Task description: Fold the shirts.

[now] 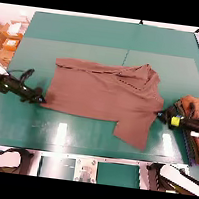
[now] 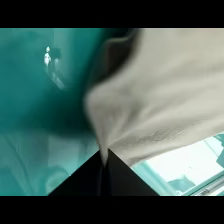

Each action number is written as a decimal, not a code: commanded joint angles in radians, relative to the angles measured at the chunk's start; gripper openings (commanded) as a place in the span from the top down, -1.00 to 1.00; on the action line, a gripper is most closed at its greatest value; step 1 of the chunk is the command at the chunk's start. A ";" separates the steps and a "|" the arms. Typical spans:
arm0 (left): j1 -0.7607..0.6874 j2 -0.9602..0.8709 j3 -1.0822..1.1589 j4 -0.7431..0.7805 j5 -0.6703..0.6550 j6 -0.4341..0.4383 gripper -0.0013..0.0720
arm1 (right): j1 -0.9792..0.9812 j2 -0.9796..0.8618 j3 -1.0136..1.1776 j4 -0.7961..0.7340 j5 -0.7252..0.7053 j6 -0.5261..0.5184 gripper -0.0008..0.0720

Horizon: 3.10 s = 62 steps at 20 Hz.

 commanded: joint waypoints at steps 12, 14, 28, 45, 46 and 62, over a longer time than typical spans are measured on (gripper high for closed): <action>0.001 0.576 1.194 -0.188 0.122 -0.058 0.91 | -0.143 0.500 1.173 0.340 -0.011 0.000 0.94; 0.001 0.576 1.204 -0.119 0.111 -0.071 0.91 | -0.143 0.512 1.199 0.317 -0.004 0.002 0.94; -0.113 0.040 0.472 -0.294 0.282 0.208 0.91 | 0.230 0.109 0.402 0.320 -0.364 -0.211 0.94; -0.160 -0.314 0.514 -0.103 0.322 0.047 0.91 | 0.198 -0.580 0.754 0.036 -0.042 -0.007 0.94; -0.160 -0.314 0.491 -0.104 0.322 0.044 0.91 | 0.198 -0.580 0.754 0.001 -0.031 0.011 0.94; -0.150 -0.311 0.399 -0.195 0.242 -0.041 -0.23 | 0.214 -0.565 0.789 -0.068 0.028 0.156 0.34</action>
